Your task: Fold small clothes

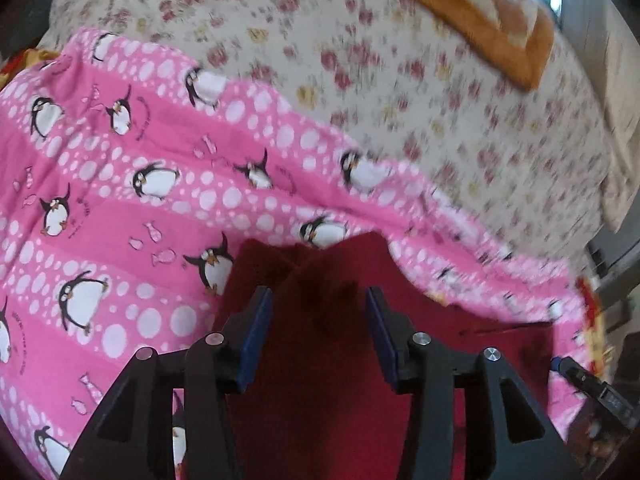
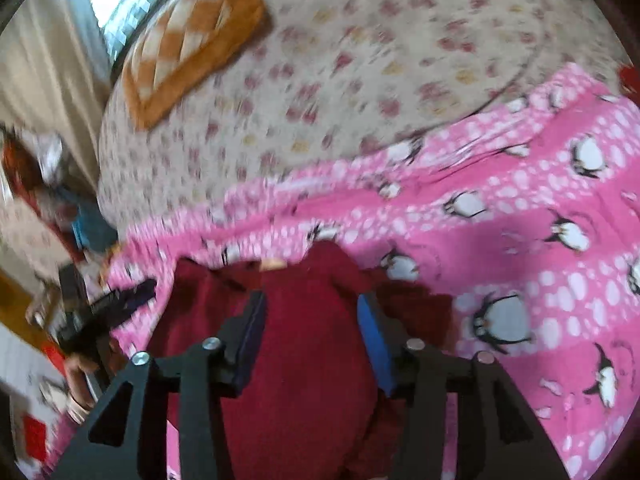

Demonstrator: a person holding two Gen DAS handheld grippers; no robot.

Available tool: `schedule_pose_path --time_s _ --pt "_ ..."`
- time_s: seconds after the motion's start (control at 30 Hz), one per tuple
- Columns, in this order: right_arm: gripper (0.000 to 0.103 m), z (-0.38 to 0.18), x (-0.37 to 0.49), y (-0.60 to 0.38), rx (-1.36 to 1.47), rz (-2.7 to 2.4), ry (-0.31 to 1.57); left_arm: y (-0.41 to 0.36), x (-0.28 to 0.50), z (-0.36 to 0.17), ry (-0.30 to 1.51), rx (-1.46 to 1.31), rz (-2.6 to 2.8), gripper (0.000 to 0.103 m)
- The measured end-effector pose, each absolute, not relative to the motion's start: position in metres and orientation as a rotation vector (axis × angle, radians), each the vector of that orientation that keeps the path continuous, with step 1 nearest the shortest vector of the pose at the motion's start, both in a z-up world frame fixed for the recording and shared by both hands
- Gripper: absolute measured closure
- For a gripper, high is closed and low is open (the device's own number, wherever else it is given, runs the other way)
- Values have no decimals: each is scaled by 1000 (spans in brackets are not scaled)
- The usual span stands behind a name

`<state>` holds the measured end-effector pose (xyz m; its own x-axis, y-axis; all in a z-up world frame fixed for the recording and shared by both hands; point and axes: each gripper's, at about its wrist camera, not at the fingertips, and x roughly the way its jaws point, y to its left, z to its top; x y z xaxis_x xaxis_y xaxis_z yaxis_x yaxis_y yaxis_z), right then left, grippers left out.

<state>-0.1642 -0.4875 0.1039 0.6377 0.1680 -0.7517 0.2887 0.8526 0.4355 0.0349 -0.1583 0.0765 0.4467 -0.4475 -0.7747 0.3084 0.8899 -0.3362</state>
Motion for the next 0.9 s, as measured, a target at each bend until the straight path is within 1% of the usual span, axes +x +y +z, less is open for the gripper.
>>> schedule_pose_path --time_s 0.03,0.1,0.23,0.33,0.37,0.47,0.5,0.53,0.6,0.7,0.8,0.83,0.87,0.9 --pt "63 97 -158 -484 531 -90 916 -163 36 71 1016 -124 -446 77" --pt "69 78 -143 -482 453 -174 976 -168 43 57 1034 -80 -387 77" --pt "83 46 -125 -503 465 -274 994 -163 58 32 1063 -101 -334 77" --pt "83 35 -121 -510 496 -261 990 -167 55 34 1043 -61 -328 77" --pt "82 37 -123 -511 501 -248 991 -168 53 35 1041 -54 -331 77" --pt "74 57 -140 -509 531 -211 986 -158 43 46 1055 -73 -368 77" --pt "70 65 -148 -507 533 -201 981 -154 38 51 1050 -83 -386 77" --pt "62 74 -158 -503 528 -187 973 -153 34 57 1042 -86 -399 77" --pt "54 95 -184 -489 487 -154 950 -142 22 71 1012 -83 -426 77" --pt "54 106 -209 -470 452 -114 956 -125 4 79 1003 -104 -440 77" --pt "54 92 -227 -452 473 -76 1026 -114 -9 78 1006 -124 -434 77" --pt "56 86 -230 -448 466 -62 1051 -111 -12 76 1010 -123 -425 77" --pt "62 82 -232 -442 437 -62 1066 -105 -17 72 1014 -122 -406 77" --pt "76 83 -235 -438 397 -72 1059 -100 -20 70 1019 -124 -393 77"
